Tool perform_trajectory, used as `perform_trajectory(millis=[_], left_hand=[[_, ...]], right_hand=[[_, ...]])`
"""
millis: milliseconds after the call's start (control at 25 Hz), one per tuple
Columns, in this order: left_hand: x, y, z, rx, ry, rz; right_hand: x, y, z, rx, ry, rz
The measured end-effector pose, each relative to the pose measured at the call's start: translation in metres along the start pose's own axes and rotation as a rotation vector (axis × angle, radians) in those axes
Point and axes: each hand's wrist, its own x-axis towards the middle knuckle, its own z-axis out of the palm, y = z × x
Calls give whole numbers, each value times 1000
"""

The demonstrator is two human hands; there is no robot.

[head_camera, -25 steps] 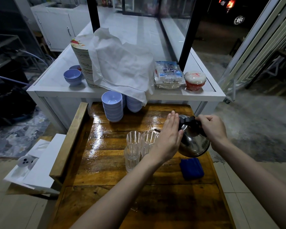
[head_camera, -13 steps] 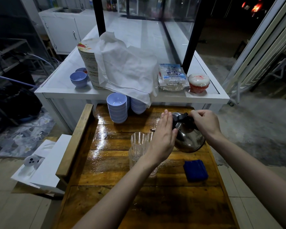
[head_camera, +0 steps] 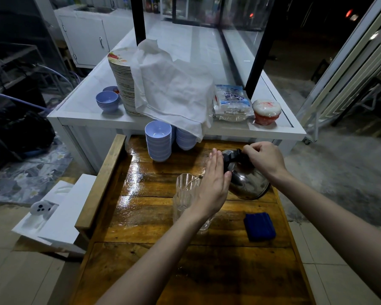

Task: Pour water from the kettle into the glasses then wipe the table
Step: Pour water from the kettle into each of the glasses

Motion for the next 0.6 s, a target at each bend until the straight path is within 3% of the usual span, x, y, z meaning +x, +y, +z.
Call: perform_trajectory(millis=[600], left_hand=[[5,-2,-4,-1,22,15]], right_hand=[[6,-6,-1,0,4,-17]])
